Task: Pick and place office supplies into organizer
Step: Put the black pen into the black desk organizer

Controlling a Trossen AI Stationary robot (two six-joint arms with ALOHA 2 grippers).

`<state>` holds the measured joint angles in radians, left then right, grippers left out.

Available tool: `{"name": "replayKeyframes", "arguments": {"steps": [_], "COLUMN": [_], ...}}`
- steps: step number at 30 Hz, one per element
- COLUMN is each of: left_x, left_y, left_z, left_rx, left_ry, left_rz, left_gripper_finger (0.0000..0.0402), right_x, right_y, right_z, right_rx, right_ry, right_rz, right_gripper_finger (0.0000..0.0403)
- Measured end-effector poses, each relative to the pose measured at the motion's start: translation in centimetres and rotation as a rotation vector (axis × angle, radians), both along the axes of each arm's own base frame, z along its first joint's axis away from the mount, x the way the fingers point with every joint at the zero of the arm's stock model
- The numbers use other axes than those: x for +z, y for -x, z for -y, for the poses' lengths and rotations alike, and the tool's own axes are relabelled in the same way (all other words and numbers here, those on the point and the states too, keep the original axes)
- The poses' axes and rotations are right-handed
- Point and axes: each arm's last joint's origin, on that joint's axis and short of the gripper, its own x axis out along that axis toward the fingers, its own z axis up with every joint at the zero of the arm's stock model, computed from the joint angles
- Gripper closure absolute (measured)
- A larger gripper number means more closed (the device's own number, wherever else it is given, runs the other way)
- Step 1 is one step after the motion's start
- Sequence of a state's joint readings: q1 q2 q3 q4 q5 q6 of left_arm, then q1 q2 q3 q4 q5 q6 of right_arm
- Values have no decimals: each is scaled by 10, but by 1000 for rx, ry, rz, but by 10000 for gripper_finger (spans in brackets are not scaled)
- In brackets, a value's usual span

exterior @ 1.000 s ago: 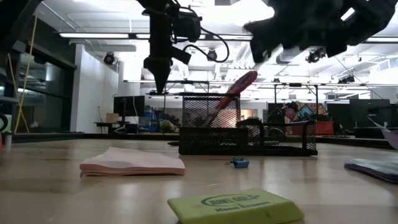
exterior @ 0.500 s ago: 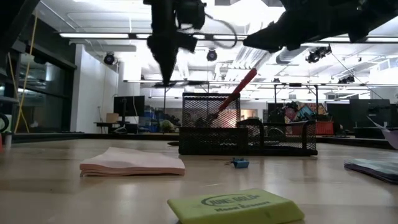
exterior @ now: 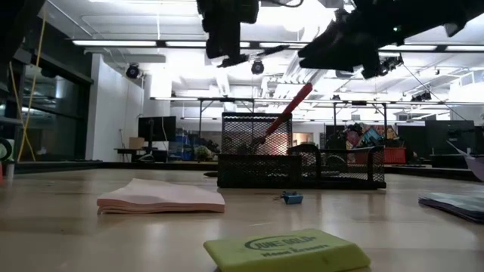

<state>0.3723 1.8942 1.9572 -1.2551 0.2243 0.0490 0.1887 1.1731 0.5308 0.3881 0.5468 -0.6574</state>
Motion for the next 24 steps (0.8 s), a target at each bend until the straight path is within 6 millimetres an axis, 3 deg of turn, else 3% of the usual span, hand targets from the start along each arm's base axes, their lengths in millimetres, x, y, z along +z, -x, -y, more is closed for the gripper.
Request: {"name": "replayKeyframes", "arguments": {"steps": [6, 16, 24], "left_x": [3, 8, 5], "left_y": [-6, -13, -12], "left_z": [0, -3, -8], "left_rx": [52, 115, 138], "left_ry": [87, 204, 204], "left_rz": [78, 177, 157], "left_gripper_finger": [394, 394, 394], "right_x": [-7, -22, -5], "right_y": [-1, -21, -34], "right_z": [-23, -41, -50], "right_rx": [25, -143, -155], "right_ry": [248, 715, 780], "right_rz": [-95, -245, -226], "right_gripper_finger": [206, 210, 213]}}
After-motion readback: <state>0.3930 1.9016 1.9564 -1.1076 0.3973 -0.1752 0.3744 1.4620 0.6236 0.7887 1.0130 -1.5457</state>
